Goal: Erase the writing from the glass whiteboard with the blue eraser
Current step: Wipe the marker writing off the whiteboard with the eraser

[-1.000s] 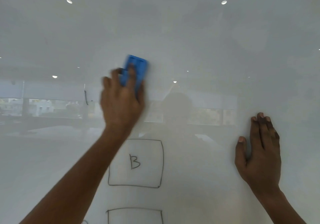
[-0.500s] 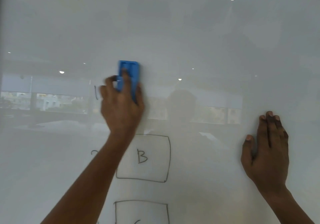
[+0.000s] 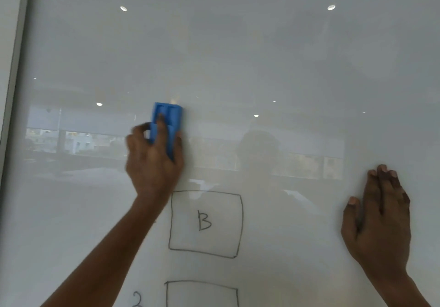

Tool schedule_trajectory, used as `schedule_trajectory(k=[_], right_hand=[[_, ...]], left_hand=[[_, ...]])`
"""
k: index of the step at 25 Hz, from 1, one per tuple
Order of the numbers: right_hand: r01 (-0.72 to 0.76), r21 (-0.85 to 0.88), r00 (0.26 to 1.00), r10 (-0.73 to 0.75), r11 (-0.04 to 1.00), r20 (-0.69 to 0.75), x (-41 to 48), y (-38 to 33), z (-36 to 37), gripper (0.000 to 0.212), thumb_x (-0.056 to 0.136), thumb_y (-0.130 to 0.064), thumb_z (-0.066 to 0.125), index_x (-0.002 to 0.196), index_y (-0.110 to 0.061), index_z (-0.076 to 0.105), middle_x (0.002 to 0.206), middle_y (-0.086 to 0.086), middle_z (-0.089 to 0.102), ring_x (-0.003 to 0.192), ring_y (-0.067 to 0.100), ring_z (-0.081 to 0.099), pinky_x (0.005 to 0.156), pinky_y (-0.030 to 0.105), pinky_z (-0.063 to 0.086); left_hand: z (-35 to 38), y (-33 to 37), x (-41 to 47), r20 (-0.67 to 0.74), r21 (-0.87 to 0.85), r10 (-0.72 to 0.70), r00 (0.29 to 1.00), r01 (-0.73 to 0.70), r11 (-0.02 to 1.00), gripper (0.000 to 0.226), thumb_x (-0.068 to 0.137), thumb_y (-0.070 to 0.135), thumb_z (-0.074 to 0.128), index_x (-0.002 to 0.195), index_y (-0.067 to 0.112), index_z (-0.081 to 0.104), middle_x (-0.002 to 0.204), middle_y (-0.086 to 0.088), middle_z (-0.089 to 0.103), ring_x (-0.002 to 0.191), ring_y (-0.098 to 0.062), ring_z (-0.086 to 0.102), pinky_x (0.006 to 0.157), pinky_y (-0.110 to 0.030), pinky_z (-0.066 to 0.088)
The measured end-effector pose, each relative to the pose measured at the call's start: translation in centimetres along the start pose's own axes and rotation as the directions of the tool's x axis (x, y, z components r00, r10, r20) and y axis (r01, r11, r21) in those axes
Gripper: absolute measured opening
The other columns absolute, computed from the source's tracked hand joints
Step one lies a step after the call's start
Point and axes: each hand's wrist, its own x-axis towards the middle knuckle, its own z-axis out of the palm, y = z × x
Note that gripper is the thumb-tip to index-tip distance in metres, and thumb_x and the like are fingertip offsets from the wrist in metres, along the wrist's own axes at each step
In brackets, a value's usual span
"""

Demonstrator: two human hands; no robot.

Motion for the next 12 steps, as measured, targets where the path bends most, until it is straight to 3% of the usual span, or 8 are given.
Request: schedule_trajectory(k=[1, 3, 4, 5, 6, 8, 10, 12], right_hand=[[0.004, 0.003, 1.0, -0.004, 1.0, 0.001, 0.0, 0.0, -0.1, 0.06, 0.103, -0.023, 0.04, 0.15, 0.014, 0.042, 0.16, 0.033, 0.039, 0.152, 0.047, 0.035, 0.124, 0.059, 0.029], [0.006, 0.015, 1.0, -0.006, 1.0, 0.003, 0.0, 0.2, -0.2, 0.061, 0.102, -0.023, 0.041, 0.151, 0.013, 0.042, 0.16, 0.032, 0.039, 0.152, 0.047, 0.035, 0.124, 0.058, 0.028], [0.006, 0.027, 1.0, -0.006, 1.0, 0.005, 0.0, 0.3, -0.2, 0.062, 0.102, -0.025, 0.041, 0.151, 0.013, 0.042, 0.16, 0.031, 0.039, 0.153, 0.046, 0.035, 0.125, 0.057, 0.028], [0.009, 0.04, 1.0, -0.009, 0.999, 0.003, 0.1, 0.4, -0.2, 0.063, 0.102, -0.026, 0.041, 0.151, 0.012, 0.042, 0.16, 0.031, 0.039, 0.153, 0.046, 0.035, 0.125, 0.057, 0.027], [0.014, 0.048, 1.0, -0.014, 0.999, 0.0, 0.1, 0.5, -0.2, 0.063, 0.102, -0.027, 0.041, 0.151, 0.013, 0.042, 0.16, 0.031, 0.04, 0.152, 0.046, 0.035, 0.125, 0.057, 0.028], [0.021, 0.046, 1.0, -0.021, 0.999, -0.008, 0.2, 0.4, -0.1, 0.063, 0.102, -0.026, 0.041, 0.15, 0.013, 0.043, 0.159, 0.032, 0.04, 0.151, 0.047, 0.036, 0.123, 0.06, 0.031], [0.004, 0.033, 1.0, -0.003, 0.999, -0.014, 0.2, 0.1, 0.0, 0.062, 0.101, -0.025, 0.041, 0.15, 0.014, 0.043, 0.159, 0.033, 0.041, 0.151, 0.048, 0.037, 0.123, 0.06, 0.031], [-0.007, 0.028, 1.0, 0.008, 1.0, -0.014, 0.2, 0.0, 0.0, 0.062, 0.101, -0.024, 0.042, 0.151, 0.013, 0.042, 0.159, 0.033, 0.041, 0.151, 0.048, 0.037, 0.123, 0.059, 0.03]], left_hand=[[0.0, 1.1, -1.4, -0.01, -0.03, 0.198, 0.98, -0.198, 0.98, 0.056, 0.104, 0.043, 0.058, 0.149, 0.01, 0.06, 0.125, -0.028, 0.062, 0.1, -0.043, 0.064, 0.06, -0.045, 0.058], [0.0, 1.6, -3.2, 0.003, -0.071, 0.547, 0.837, -0.545, 0.835, 0.053, 0.105, 0.041, 0.06, 0.146, 0.009, 0.059, 0.121, -0.027, 0.066, 0.091, -0.036, 0.064, 0.059, -0.039, 0.057], [0.1, 0.8, -2.9, 0.004, -0.074, 0.628, 0.778, -0.626, 0.776, 0.052, 0.106, 0.041, 0.06, 0.146, 0.009, 0.057, 0.121, -0.027, 0.067, 0.089, -0.035, 0.064, 0.06, -0.038, 0.058], [0.2, -0.4, -1.9, -0.005, -0.059, 0.63, 0.777, -0.629, 0.775, 0.051, 0.105, 0.041, 0.061, 0.146, 0.009, 0.058, 0.121, -0.027, 0.067, 0.089, -0.036, 0.065, 0.059, -0.039, 0.058], [0.2, -2.0, -0.9, -0.017, -0.027, 0.537, 0.843, -0.538, 0.843, 0.052, 0.105, 0.041, 0.062, 0.146, 0.01, 0.059, 0.124, -0.026, 0.066, 0.091, -0.039, 0.066, 0.059, -0.041, 0.058], [0.0, -5.1, 1.3, -0.029, 0.038, 0.086, 0.996, -0.085, 0.996, 0.054, 0.104, 0.042, 0.061, 0.15, 0.013, 0.06, 0.131, -0.026, 0.059, 0.107, -0.046, 0.064, 0.065, -0.055, 0.059], [-0.4, -6.8, 2.7, 0.018, 0.035, -0.318, 0.948, 0.317, 0.948, 0.057, 0.106, 0.046, 0.056, 0.152, 0.013, 0.057, 0.135, -0.027, 0.053, 0.123, -0.049, 0.055, 0.074, -0.066, 0.057], [-0.6, -5.8, 2.2, 0.02, 0.047, -0.336, 0.942, 0.335, 0.941, 0.056, 0.107, 0.045, 0.057, 0.152, 0.013, 0.057, 0.134, -0.027, 0.053, 0.122, -0.05, 0.054, 0.072, -0.065, 0.056]])
